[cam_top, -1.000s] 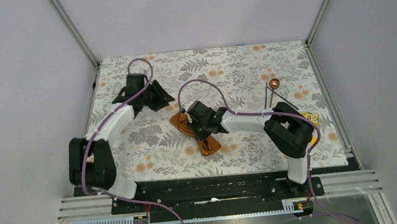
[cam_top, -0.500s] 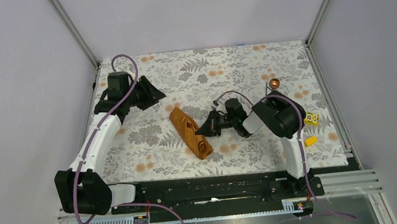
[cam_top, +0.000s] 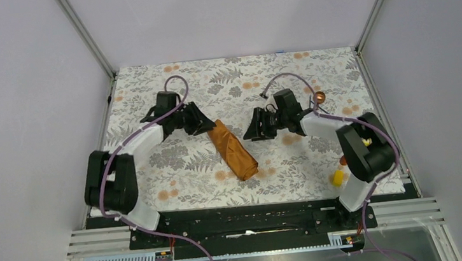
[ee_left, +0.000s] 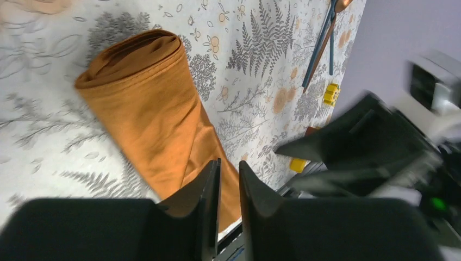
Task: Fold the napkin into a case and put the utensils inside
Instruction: Turn over the smaller rectangle-folded napkin at the center of the board, then smooth out the smaller rectangle-folded napkin at the center of the board.
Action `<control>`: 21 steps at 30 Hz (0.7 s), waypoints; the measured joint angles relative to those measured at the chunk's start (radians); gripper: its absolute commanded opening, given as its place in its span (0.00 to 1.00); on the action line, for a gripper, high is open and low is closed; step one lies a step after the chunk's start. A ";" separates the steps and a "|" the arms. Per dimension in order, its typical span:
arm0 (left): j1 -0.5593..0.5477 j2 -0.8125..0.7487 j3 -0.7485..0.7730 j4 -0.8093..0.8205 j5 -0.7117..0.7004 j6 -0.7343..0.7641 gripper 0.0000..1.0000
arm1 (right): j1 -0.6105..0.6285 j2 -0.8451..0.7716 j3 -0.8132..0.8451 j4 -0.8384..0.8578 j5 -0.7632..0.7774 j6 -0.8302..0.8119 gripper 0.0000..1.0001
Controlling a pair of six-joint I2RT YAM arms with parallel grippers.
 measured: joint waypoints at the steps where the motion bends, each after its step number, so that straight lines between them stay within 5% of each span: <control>1: -0.014 0.032 0.000 0.028 0.005 -0.017 0.15 | 0.008 -0.043 0.020 -0.057 0.017 -0.052 0.46; 6: -0.066 0.166 0.001 0.161 0.013 -0.076 0.07 | 0.115 -0.133 0.039 -0.154 -0.005 -0.171 0.29; 14: -0.068 0.367 0.055 0.240 -0.046 -0.092 0.03 | 0.168 -0.049 -0.157 -0.072 0.006 -0.193 0.22; 21: -0.071 0.415 0.148 0.211 -0.047 -0.050 0.29 | 0.181 -0.077 -0.203 -0.085 0.045 -0.195 0.30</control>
